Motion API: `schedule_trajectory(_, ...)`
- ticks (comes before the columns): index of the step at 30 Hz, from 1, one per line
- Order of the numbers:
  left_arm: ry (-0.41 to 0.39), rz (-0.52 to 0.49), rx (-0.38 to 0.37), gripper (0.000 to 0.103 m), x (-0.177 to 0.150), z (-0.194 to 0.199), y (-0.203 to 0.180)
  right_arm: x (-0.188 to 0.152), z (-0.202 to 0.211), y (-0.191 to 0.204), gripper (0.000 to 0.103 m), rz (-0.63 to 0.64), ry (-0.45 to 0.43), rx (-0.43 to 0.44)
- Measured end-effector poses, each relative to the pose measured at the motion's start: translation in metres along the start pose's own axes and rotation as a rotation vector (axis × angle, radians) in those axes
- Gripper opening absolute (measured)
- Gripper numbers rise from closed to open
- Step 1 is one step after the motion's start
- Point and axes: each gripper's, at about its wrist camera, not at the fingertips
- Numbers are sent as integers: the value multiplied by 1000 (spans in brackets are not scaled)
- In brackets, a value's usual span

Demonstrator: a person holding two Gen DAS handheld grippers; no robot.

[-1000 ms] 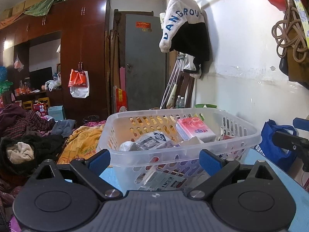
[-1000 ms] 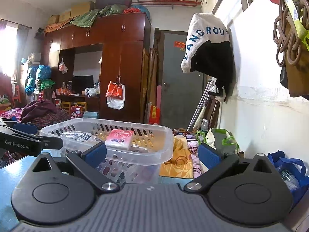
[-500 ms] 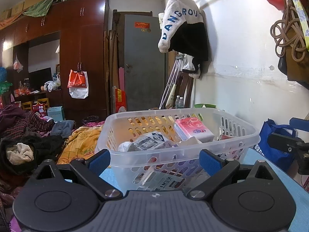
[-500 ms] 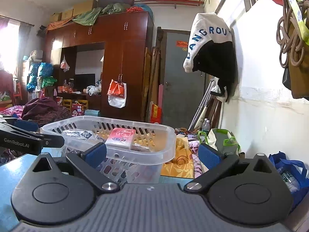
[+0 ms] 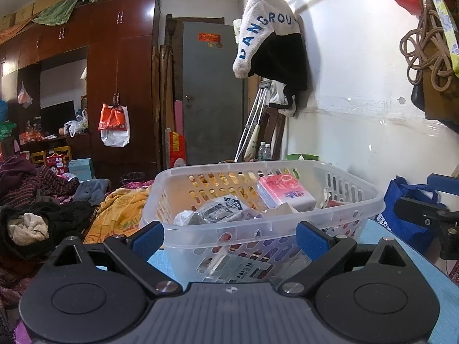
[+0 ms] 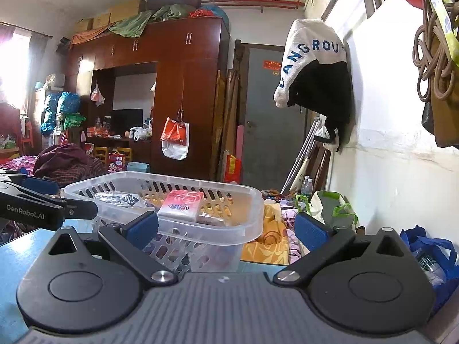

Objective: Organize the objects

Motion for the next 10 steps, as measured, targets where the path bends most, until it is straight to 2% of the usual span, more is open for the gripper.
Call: schedule_trajectory(10, -27, -10, 7, 100, -1, 4, -4, -1, -2, -1, 103, -1, 4, 2)
Point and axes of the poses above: each gripper's, at about its wrist camera, not at the fingertips, and z roughly against the way its jaws point, y to its left, x to its top
